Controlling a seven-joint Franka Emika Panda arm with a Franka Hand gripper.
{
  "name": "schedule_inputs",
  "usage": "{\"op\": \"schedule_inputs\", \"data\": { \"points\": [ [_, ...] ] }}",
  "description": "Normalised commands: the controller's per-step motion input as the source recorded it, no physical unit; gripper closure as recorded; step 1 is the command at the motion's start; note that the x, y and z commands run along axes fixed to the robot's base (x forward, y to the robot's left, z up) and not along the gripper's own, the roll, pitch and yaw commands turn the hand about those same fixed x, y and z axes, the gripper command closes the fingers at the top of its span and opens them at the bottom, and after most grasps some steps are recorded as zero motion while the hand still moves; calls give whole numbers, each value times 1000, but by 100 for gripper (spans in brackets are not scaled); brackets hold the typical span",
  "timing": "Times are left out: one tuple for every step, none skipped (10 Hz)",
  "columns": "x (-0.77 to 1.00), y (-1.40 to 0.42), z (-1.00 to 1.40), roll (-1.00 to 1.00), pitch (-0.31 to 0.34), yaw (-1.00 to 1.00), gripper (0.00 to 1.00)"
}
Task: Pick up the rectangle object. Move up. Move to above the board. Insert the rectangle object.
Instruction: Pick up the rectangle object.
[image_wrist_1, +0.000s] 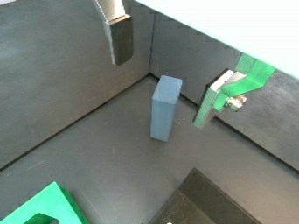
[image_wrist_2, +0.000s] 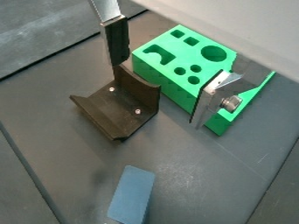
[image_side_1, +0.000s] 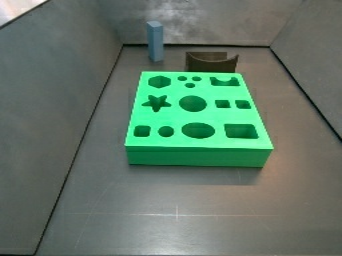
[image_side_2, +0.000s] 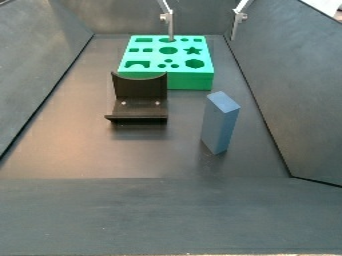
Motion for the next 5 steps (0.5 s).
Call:
{"op": "schedule_inputs", "data": {
  "points": [
    [0, 0, -169, 0, -31, 0, 0],
    [-20, 0, -534, 17, -104, 197, 0],
    [-40, 46, -597, -24, -169, 249, 0],
    [-6, 100, -540, -46, -164, 294, 0],
    [-11, 186, -389, -80, -136, 349, 0]
  ]
}}
